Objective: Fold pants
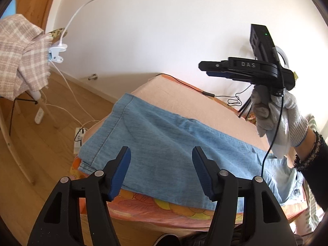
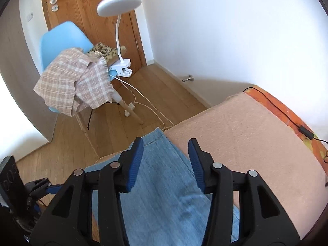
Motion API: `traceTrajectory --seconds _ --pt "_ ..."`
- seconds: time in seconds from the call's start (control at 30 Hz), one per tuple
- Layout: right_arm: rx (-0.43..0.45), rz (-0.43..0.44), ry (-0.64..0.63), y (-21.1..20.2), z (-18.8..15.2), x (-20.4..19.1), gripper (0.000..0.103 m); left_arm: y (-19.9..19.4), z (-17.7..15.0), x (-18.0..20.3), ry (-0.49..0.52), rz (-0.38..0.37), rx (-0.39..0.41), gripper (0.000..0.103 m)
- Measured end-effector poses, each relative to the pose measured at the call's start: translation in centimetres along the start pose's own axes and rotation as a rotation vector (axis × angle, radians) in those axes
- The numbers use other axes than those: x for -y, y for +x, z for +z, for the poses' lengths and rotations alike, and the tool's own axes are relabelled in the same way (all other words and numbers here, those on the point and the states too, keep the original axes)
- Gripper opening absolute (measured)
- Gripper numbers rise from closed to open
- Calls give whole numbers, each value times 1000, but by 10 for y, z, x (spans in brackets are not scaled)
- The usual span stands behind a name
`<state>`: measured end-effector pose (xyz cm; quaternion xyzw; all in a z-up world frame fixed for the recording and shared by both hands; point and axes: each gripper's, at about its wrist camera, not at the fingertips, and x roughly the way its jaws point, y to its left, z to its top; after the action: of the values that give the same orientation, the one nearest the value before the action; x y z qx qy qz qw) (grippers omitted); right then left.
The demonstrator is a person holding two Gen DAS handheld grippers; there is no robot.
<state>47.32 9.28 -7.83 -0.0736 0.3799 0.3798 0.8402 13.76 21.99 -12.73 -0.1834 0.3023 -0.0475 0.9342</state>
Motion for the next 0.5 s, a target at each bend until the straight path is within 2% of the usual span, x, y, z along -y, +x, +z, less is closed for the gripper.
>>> traceTrajectory --seconds 0.17,0.3,0.4,0.5 --pt "62 -122 84 -105 -42 29 54 -6 8 36 58 -83 -2 62" --pt "116 -232 189 -193 -81 60 56 -6 10 65 60 -165 -8 66" --pt "144 -327 263 -256 -122 79 60 -1 8 89 83 -230 -44 68" --pt "160 -421 354 -318 -178 102 62 1 -1 122 138 -288 -78 68"
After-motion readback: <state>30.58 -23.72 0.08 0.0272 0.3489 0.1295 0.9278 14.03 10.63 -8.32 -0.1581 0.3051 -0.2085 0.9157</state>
